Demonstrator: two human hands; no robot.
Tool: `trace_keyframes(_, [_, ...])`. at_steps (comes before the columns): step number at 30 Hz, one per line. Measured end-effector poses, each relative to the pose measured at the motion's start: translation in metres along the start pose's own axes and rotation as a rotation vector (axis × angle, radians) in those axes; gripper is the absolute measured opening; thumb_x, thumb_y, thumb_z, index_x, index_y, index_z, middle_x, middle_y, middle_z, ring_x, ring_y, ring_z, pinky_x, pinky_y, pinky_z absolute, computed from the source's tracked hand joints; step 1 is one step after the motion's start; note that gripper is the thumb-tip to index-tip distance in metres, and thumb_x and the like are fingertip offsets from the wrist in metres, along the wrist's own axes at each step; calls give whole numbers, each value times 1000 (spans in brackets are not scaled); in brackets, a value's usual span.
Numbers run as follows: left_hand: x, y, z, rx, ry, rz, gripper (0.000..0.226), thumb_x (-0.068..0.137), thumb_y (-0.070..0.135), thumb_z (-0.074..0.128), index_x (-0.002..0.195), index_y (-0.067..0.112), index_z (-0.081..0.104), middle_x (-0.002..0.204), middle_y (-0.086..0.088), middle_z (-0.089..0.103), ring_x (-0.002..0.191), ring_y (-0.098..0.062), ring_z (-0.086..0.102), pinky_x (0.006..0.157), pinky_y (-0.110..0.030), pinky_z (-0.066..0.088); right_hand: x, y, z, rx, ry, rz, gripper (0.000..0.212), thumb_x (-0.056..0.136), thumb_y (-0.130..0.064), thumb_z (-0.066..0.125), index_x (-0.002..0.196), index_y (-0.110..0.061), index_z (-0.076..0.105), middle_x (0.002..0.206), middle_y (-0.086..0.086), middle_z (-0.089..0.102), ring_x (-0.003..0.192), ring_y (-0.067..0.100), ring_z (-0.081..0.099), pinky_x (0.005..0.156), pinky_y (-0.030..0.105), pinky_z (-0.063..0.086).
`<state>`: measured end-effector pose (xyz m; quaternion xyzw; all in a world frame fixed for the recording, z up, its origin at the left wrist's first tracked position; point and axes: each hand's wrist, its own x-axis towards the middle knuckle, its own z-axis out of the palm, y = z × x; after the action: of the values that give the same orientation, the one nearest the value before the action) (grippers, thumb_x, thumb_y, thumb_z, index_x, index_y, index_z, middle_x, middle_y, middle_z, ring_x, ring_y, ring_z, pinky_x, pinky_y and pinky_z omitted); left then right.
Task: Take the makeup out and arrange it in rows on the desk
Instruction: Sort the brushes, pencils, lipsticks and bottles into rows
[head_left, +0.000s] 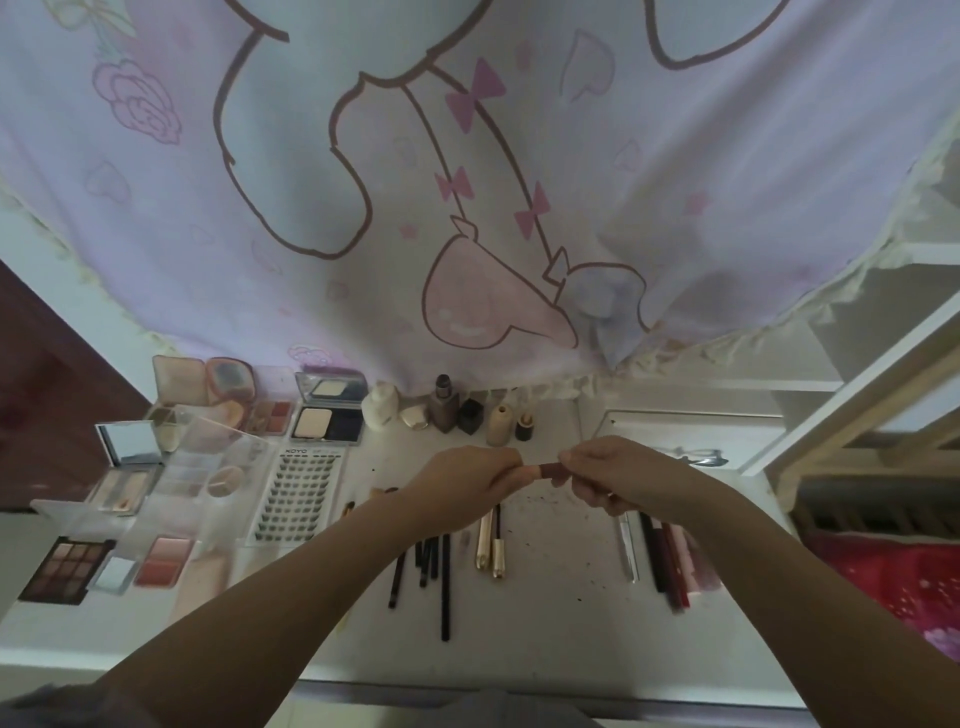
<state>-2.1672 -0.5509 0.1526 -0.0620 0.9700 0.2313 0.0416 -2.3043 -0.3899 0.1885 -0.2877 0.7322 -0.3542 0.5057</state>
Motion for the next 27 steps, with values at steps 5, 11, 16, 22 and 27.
trace_keyframes(5, [1, -1, 2, 11, -1, 10, 35, 97, 48, 29, 84, 22, 49, 61, 8, 43, 53, -7, 41, 52, -23, 33, 0, 0, -1, 8, 2, 13, 36, 95, -44, 47, 94, -15, 67, 61, -7, 57, 49, 4, 45, 46, 15, 36])
trace_keyframes(11, [3, 1, 1, -5, 18, 26, 40, 97, 48, 30, 89, 16, 53, 64, 8, 45, 57, -12, 45, 56, -27, 38, 0, 2, -3, 35, -33, -9, 24, 96, -33, 50, 97, -13, 63, 64, -7, 53, 50, 3, 41, 45, 16, 32])
trace_keyframes(16, [3, 1, -2, 0, 34, 42, 39, 98, 48, 29, 88, 18, 52, 64, 7, 45, 56, -13, 45, 56, -28, 38, 0, 1, -1, 12, -26, 30, 40, 97, -44, 40, 81, -12, 58, 50, -10, 45, 40, 4, 32, 40, 16, 27])
trace_keyframes(22, [3, -1, 0, -18, 43, 43, 34, 96, 50, 28, 82, 24, 45, 63, 8, 45, 55, -12, 44, 54, -26, 37, 1, 4, 0, 72, 4, 45, 42, 96, -48, 41, 93, -11, 61, 56, -8, 50, 44, 4, 36, 42, 16, 28])
trace_keyframes(27, [5, -4, 5, 11, 29, 40, 37, 97, 49, 30, 86, 20, 50, 61, 8, 43, 52, -6, 40, 50, -21, 32, 0, 6, -3, 41, -13, 8, 22, 97, -33, 47, 94, -15, 59, 64, -7, 52, 49, 3, 41, 45, 16, 33])
